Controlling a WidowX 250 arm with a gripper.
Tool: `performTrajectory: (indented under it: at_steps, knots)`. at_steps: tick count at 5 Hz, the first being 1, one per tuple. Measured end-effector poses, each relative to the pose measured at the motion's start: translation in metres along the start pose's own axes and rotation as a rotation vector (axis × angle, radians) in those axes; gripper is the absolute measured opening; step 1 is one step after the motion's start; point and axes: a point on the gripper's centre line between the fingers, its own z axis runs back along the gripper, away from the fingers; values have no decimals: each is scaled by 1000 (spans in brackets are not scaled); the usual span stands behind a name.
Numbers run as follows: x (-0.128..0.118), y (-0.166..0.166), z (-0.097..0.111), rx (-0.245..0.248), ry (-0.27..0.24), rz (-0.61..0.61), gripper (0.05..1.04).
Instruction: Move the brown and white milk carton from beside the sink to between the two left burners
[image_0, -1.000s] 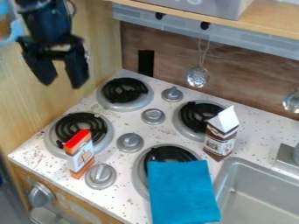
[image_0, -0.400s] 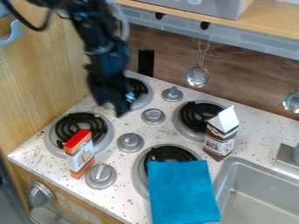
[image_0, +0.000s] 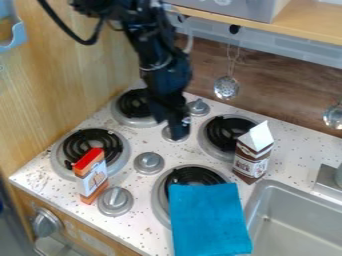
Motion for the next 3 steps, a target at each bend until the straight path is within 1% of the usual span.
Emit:
performTrajectory:
  at_steps: [1, 2, 3]
  knots:
    - [18, -14, 2, 5, -29, -57, 1004]
    - [31, -19, -10, -8, -23, -74, 1004]
    - [45, -23, -18, -11, -32, -87, 1004]
